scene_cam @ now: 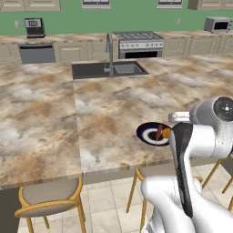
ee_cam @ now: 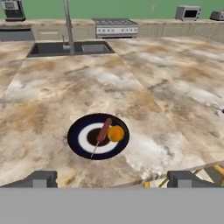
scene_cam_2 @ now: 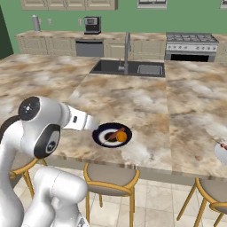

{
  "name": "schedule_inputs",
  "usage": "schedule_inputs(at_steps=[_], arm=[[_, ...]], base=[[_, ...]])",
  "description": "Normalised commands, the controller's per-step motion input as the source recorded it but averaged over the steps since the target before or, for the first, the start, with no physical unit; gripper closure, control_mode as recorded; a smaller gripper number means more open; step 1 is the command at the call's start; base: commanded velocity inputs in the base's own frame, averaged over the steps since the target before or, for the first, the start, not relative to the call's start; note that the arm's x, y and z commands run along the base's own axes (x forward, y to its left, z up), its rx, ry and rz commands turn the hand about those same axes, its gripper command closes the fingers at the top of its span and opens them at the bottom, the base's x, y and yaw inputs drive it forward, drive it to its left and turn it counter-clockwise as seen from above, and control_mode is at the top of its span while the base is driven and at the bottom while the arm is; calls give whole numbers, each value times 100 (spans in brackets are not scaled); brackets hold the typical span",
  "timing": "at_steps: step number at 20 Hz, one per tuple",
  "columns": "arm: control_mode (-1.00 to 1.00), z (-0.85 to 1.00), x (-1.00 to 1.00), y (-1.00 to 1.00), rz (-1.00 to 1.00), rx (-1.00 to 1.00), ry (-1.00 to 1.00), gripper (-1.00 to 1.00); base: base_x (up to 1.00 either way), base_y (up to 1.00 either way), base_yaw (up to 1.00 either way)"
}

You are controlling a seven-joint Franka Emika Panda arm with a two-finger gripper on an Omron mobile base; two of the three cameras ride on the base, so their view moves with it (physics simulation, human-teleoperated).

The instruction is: Pick up the orange and mango from the fridge and place one fruit on each plate on the dining counter.

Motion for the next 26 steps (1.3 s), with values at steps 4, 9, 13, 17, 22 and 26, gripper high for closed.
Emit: schedule_inputs(at_steps=[4, 9, 13, 17, 22, 26], arm=[[-100, -4, -75, 27, 6, -1, -10, -100], [-100, -5, -77, 41, 9, -10, -31, -100], [-100, -1, -56, 25, 3, -7, -15, -100], [100, -1, -27, 2, 0, 0, -5, -100], [100, 0, 0, 0, 0, 0, 0, -100], [100, 0, 0, 0, 0, 0, 0, -100]], base=[[0, 0, 0], [0, 0, 0], [0, 0, 0], [-40, 0, 0], [-66, -5, -32], [-50, -18, -69]])
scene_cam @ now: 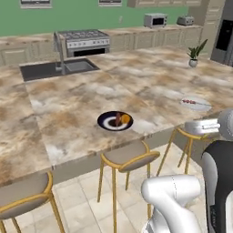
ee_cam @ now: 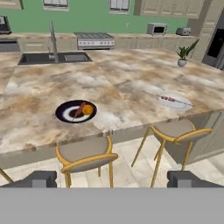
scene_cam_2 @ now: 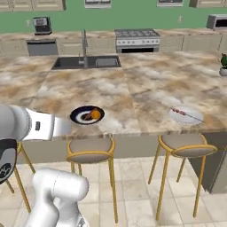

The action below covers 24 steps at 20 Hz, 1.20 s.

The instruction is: Pick up the orange and mango from the fridge and place one fruit on each plate on the dining counter.

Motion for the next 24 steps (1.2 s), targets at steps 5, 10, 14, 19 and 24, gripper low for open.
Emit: schedule_inputs(at_steps=[5, 10, 14, 19, 24], arm=[[100, 0, 0, 0, 0, 0, 0, -100], [100, 0, 0, 0, 0, 0, 0, -100], [100, 0, 0, 0, 0, 0, 0, -100], [100, 0, 0, 0, 0, 0, 0, -100], [100, 0, 0, 0, 0, 0, 0, -100]], base=[[-27, -17, -81], [6, -72, -75], [36, -98, -53], [58, -100, -26], [75, -100, -3]])
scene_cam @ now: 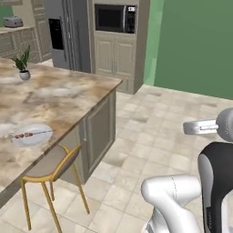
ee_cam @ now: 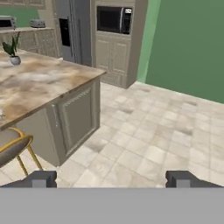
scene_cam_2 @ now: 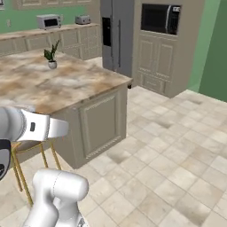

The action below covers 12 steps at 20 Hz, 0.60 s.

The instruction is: Pick up the orange and mango from the fridge and place one fruit on each plate on the dining counter.

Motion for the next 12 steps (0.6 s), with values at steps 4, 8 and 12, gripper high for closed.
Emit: schedule_inputs(at_steps=[4, 8, 12], arm=[[100, 0, 0, 0, 0, 0, 0, -100], [100, 0, 0, 0, 0, 0, 0, -100], [100, 0, 0, 0, 0, 0, 0, -100]], base=[[90, -95, 15], [89, -83, 25], [88, -79, 28]])
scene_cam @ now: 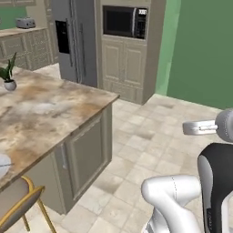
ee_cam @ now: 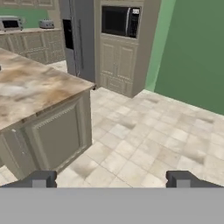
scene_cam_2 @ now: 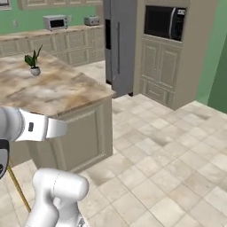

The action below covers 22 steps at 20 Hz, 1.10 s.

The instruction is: Pick up the orange and mango from the fridge and place one fruit on each plate on the dining counter.

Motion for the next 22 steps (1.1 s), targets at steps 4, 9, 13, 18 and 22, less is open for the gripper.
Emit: schedule_inputs(at_steps=[4, 9, 13, 18, 22], arm=[[100, 0, 0, 0, 0, 0, 0, -100], [100, 0, 0, 0, 0, 0, 0, -100], [100, 0, 0, 0, 0, 0, 0, -100], [100, 0, 0, 0, 0, 0, 0, -100], [100, 0, 0, 0, 0, 0, 0, -100]], base=[[87, -77, 30], [87, -73, 33], [87, -71, 35], [86, -68, 37], [85, -63, 42]])
